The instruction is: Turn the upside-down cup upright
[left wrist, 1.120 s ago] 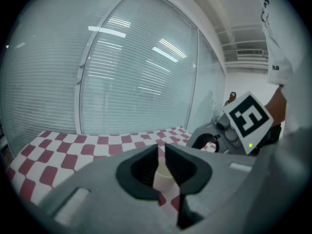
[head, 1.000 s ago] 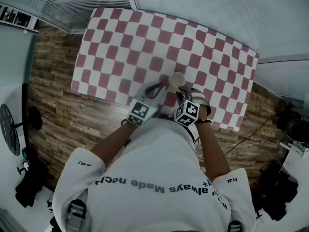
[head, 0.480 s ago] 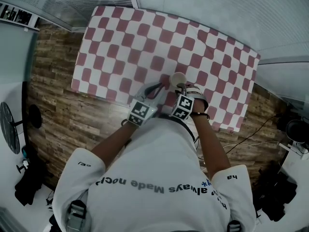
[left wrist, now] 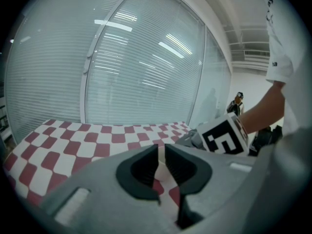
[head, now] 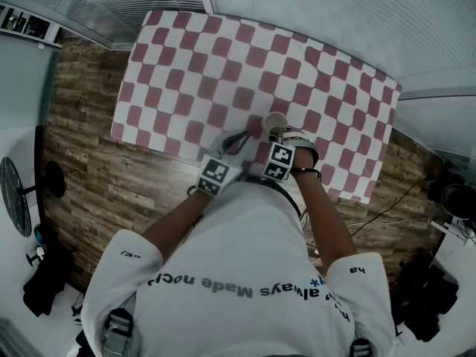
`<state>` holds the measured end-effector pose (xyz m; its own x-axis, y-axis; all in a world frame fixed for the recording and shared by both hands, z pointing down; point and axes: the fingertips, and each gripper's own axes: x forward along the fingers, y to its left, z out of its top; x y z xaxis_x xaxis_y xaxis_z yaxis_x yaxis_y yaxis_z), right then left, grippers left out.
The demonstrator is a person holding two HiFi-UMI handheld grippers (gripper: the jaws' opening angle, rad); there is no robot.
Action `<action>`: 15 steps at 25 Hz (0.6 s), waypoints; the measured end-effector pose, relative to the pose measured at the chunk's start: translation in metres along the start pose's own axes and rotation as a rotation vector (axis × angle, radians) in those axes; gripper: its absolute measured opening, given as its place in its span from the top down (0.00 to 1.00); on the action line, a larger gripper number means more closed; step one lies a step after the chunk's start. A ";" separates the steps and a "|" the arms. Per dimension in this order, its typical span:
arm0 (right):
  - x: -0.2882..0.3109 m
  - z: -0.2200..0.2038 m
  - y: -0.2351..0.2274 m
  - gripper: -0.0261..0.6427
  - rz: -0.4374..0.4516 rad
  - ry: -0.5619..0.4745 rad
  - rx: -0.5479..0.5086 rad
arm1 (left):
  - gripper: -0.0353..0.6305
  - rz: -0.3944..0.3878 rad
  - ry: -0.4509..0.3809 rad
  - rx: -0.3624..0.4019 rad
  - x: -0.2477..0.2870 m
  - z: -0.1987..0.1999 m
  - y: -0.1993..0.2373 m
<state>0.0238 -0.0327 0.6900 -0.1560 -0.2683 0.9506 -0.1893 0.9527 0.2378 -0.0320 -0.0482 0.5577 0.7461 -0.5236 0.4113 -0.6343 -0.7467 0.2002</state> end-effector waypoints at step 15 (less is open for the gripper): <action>-0.014 -0.004 0.006 0.92 -0.005 -0.122 0.127 | 0.88 0.002 0.005 -0.005 -0.001 -0.001 -0.001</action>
<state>0.0282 -0.0232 0.6790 -0.2697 -0.2960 0.9163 -0.3102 0.9276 0.2084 -0.0320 -0.0468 0.5582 0.7437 -0.5235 0.4157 -0.6371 -0.7433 0.2039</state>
